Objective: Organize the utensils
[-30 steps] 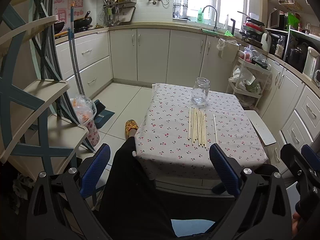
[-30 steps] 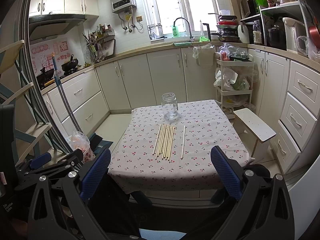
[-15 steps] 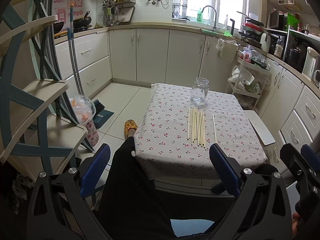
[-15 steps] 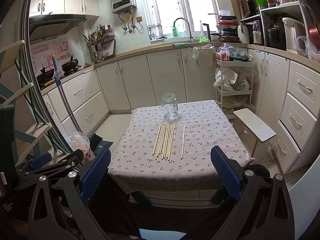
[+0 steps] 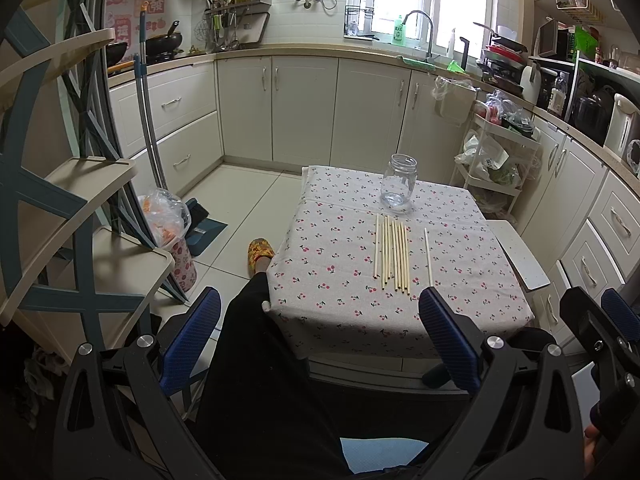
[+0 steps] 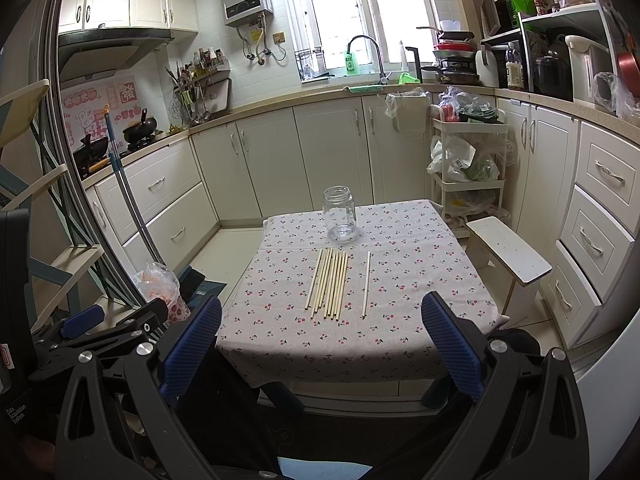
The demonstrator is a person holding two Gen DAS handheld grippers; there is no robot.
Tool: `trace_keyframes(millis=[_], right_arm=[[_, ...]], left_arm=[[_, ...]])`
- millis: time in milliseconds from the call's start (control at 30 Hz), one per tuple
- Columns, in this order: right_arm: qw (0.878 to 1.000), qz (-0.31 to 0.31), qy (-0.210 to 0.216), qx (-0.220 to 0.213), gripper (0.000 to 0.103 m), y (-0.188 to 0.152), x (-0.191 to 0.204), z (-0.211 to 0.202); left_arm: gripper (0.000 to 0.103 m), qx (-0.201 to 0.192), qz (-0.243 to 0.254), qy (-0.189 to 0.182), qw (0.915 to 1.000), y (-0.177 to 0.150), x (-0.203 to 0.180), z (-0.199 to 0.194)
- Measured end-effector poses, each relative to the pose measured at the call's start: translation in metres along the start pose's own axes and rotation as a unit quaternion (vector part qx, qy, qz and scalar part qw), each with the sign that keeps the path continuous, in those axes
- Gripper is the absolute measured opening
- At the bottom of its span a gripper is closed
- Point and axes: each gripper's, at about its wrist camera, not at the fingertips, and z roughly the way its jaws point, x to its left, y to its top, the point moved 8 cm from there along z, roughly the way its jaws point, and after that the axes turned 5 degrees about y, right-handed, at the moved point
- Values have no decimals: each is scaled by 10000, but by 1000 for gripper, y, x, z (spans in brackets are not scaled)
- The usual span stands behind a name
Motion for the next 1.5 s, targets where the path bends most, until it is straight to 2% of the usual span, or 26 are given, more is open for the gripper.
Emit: trace_keyframes(millis=[300, 533, 667, 800, 933, 1200, 1267, 1500], right_arm=[[10000, 22, -66, 17, 96, 1, -6, 2], [9994, 134, -244, 188, 96, 4, -26, 22], [9988, 263, -331, 264, 96, 8, -42, 46], [9980, 317, -421, 359, 96, 10, -58, 75], [9971, 332, -404, 544, 96, 8, -71, 112], [9934, 145, -434, 1052, 95, 5, -100, 219], [9920, 100, -427, 1182, 79, 3, -105, 242], [9829, 65, -505, 1769, 53, -7, -133, 331]], left_arm=[[95, -31, -28, 33, 10000, 2, -3, 4], [95, -43, 349, 52, 9994, 6, -28, 36], [95, 69, 298, -64, 9995, 16, -35, 66], [95, 155, 307, -23, 9994, 25, -42, 98], [95, 423, 454, -97, 9980, 27, -58, 137], [95, 727, 461, -266, 9959, 35, -75, 208], [95, 826, 461, -323, 9950, 38, -79, 229], [95, 1049, 363, -281, 9934, 43, -86, 281]])
